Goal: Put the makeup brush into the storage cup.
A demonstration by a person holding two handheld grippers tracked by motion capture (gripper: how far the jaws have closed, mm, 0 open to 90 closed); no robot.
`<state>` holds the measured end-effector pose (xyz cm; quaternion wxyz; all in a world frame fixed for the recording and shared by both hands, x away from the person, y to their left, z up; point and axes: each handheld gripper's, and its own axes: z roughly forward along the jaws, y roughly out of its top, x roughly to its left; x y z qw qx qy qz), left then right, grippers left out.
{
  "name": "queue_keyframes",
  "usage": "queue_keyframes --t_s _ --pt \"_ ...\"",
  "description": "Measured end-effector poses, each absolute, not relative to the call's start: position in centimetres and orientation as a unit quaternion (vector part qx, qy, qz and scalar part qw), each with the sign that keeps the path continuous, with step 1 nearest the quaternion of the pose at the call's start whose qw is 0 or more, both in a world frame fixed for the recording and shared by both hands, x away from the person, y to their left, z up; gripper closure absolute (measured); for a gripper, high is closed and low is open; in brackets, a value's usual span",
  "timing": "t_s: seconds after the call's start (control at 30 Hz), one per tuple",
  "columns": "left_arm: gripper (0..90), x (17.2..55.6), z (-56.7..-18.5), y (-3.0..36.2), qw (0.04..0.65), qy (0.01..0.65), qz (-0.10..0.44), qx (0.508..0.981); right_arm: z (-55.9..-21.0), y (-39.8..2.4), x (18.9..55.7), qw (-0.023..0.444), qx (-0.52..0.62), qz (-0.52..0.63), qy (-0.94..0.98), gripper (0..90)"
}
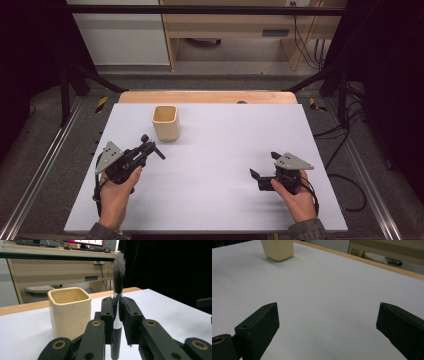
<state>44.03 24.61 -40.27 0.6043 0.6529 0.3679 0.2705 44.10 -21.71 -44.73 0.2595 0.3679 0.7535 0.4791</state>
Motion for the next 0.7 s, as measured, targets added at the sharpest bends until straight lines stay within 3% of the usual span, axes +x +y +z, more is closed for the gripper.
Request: queue_keyframes --t_s 0.7 --pt "79.5 47.8 -36.4 24.4 0.573 0.39 0.277 0.666 -45.2 -26.1 42.8 0.28 0.381 0.489 0.733 5.0"
